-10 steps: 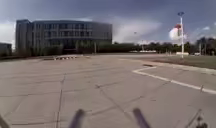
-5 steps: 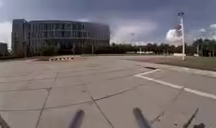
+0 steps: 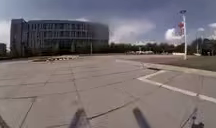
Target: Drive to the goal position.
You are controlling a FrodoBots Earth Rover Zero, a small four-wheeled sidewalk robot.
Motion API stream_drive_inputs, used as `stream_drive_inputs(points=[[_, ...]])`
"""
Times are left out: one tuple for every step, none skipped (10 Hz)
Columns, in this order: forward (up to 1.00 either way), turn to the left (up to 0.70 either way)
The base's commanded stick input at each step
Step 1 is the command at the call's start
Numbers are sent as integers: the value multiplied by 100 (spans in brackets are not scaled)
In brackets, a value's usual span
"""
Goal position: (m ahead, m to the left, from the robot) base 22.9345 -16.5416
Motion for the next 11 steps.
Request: stream_drive_inputs(points=[[99,-2],[99,-2],[99,-2],[99,-2],[99,-2],[99,-2],[99,-2],[99,-1],[100,0],[99,7],[99,36]])
